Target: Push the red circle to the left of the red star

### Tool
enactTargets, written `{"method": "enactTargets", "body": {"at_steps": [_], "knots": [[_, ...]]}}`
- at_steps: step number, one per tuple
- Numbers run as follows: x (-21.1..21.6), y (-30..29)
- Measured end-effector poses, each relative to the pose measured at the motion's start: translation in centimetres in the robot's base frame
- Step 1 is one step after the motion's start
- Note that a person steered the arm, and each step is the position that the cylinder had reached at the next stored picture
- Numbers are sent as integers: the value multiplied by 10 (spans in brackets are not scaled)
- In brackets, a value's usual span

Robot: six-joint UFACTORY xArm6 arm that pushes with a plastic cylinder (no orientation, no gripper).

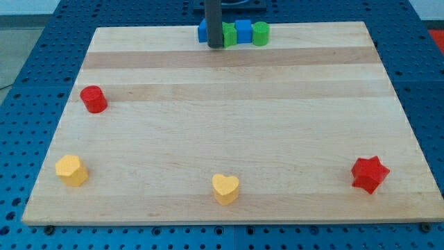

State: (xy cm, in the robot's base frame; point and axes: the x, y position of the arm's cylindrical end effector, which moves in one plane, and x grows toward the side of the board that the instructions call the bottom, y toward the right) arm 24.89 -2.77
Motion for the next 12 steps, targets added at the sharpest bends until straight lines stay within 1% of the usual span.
{"method": "enactTargets", "body": {"at_steps": [1, 2, 3, 4, 5, 6, 7, 8, 9, 10, 11, 12], "knots": [[11, 5], [39, 5], [61, -52], [63, -157], [81, -239], [145, -257], [187, -198], [211, -127], [214, -169], [205, -246], [177, -262], [161, -208]]}}
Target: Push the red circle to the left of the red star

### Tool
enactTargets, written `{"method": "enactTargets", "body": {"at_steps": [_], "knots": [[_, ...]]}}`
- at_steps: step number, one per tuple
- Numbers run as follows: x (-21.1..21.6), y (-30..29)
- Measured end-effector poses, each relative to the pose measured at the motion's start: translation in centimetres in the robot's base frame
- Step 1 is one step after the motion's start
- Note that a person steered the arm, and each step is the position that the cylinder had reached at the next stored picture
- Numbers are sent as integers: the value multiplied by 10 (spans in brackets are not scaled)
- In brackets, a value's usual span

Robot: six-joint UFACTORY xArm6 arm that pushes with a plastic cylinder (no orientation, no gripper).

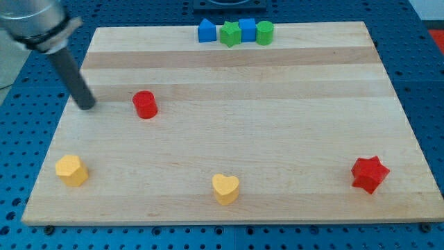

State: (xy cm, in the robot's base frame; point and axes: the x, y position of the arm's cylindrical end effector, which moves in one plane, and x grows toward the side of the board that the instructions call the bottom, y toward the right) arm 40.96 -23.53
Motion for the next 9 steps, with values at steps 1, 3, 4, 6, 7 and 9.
{"method": "enactTargets", "body": {"at_steps": [1, 3, 4, 6, 7, 9], "knots": [[-1, 79], [54, 167], [36, 167], [96, 213], [95, 188], [106, 142]]}}
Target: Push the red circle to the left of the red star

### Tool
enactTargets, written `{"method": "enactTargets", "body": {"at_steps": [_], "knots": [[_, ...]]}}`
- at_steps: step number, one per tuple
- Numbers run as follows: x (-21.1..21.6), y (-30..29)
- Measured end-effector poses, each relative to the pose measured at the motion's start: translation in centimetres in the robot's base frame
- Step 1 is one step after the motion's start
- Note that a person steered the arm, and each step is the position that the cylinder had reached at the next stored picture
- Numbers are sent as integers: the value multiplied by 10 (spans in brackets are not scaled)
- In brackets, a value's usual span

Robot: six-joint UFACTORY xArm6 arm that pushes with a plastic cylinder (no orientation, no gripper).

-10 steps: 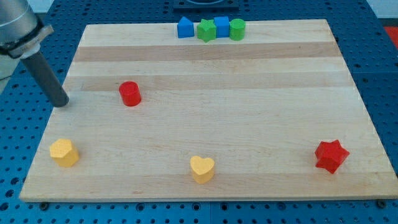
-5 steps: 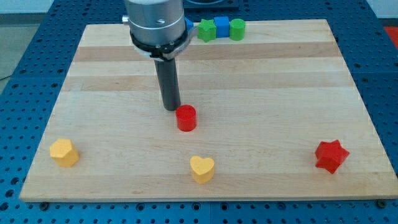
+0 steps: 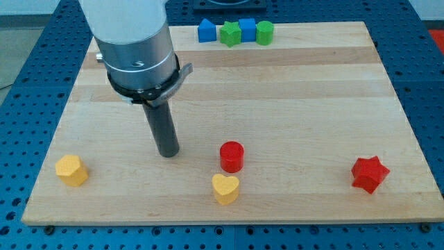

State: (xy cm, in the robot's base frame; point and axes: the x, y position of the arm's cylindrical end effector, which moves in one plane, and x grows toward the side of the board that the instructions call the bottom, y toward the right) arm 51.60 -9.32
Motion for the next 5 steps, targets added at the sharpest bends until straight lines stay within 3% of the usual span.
{"method": "enactTargets", "body": {"at_steps": [2, 3, 4, 5], "knots": [[0, 107], [4, 122], [4, 65], [13, 58]]}}
